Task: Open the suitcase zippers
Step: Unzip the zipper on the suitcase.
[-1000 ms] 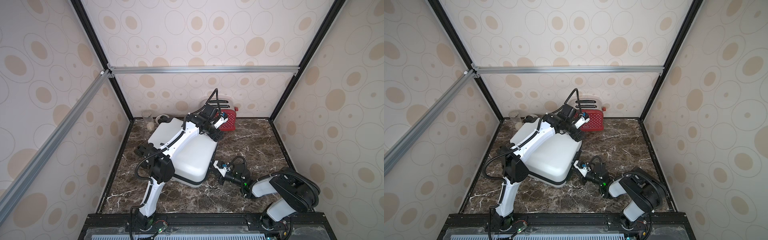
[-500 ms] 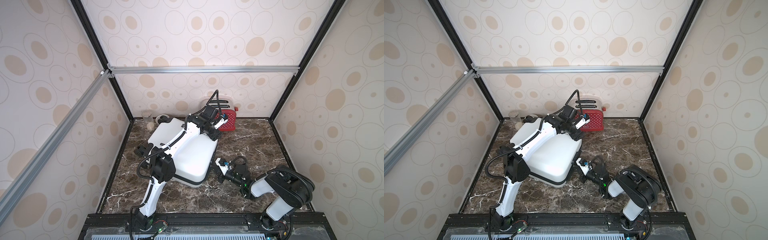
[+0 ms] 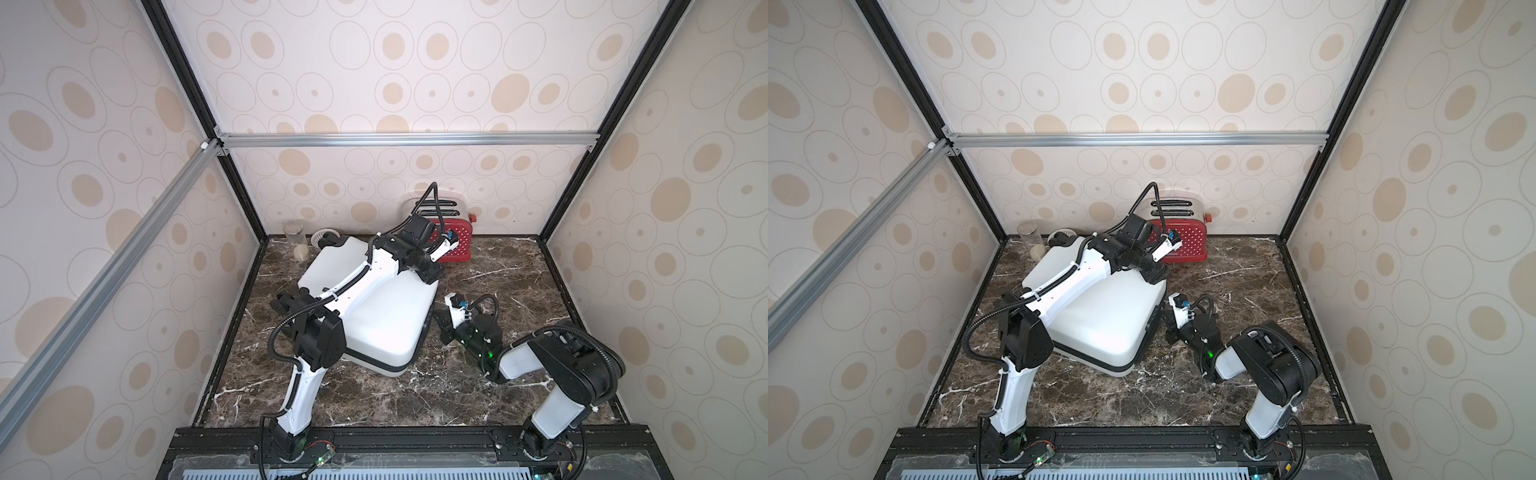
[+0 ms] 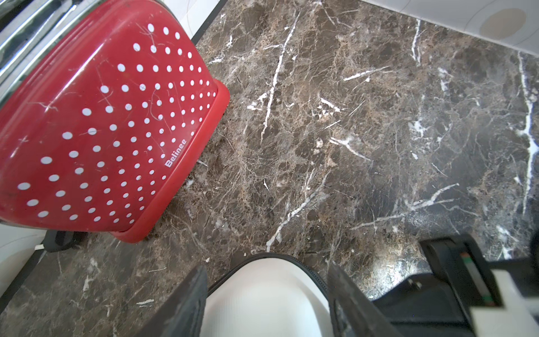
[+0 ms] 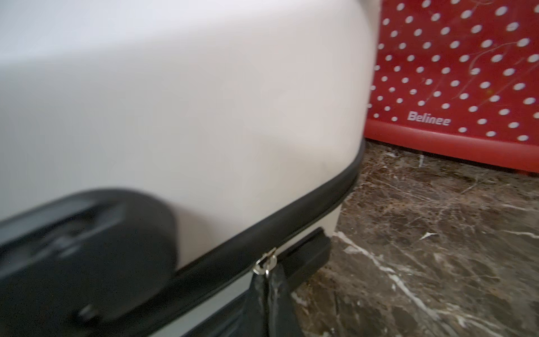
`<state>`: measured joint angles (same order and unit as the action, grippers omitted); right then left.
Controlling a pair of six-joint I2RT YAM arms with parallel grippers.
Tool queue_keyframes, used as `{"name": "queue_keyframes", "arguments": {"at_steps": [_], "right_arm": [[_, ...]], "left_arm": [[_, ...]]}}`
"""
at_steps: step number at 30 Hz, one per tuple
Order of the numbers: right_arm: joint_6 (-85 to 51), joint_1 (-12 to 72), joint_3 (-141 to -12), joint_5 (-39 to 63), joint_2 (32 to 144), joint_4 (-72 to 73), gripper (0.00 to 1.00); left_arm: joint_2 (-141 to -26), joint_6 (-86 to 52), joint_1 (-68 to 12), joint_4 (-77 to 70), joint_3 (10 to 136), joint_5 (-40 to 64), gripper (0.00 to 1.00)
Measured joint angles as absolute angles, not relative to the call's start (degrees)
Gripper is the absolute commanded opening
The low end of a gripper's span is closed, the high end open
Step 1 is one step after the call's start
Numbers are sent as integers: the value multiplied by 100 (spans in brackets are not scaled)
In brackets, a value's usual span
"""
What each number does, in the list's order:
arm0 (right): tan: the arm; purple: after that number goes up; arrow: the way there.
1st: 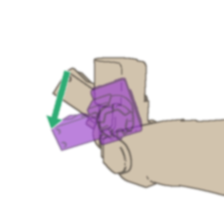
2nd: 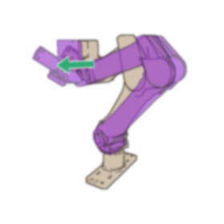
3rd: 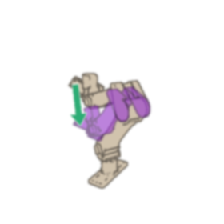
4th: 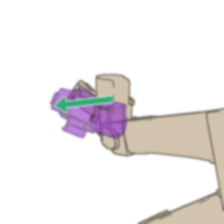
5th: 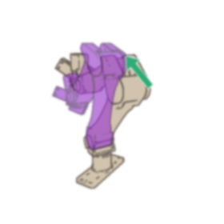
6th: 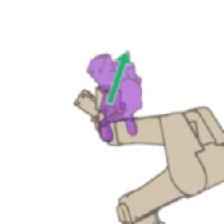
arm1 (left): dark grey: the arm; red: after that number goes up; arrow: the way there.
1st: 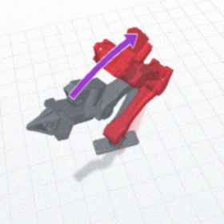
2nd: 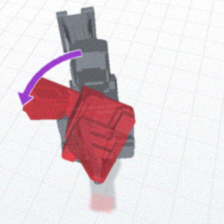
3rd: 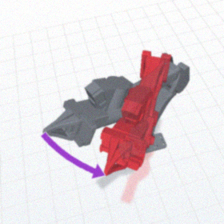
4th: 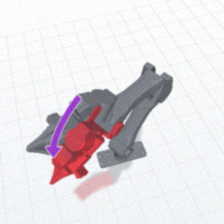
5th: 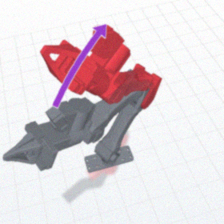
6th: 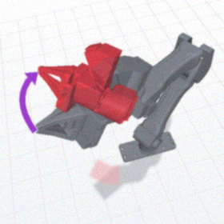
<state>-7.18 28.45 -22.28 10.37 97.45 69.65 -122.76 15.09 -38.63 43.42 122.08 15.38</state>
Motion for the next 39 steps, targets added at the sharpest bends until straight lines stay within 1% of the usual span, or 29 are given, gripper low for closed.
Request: {"name": "queue_keyframes", "arguments": {"at_steps": [5,11,20,24,31,35,39], "right_arm": [[-1013,2512,-2692,1039,10027,6761,0],[-1302,2143,-3371,1544,10481,6479,0],[-917,1850,-4556,2401,10787,5113,0],[-819,1789,-4779,2639,10919,4995,0],[-676,1761,-4731,2703,10903,5026,0],[-574,1743,-4654,2694,10822,5013,0],[-480,1699,-4624,2676,10779,4976,0]], "left_arm": [[-12210,1531,-3863,4233,12079,1588,63],[-12140,1559,-3863,4108,11944,1658,63],[-12077,1651,-3771,3938,11889,1664,62],[-11926,1643,-3800,3957,11751,1761,65],[-11321,1323,-3747,4003,11157,1918,72],[-10822,956,-3352,3983,10641,1887,74],[-10184,543,-2488,3868,9957,1791,76]]}}
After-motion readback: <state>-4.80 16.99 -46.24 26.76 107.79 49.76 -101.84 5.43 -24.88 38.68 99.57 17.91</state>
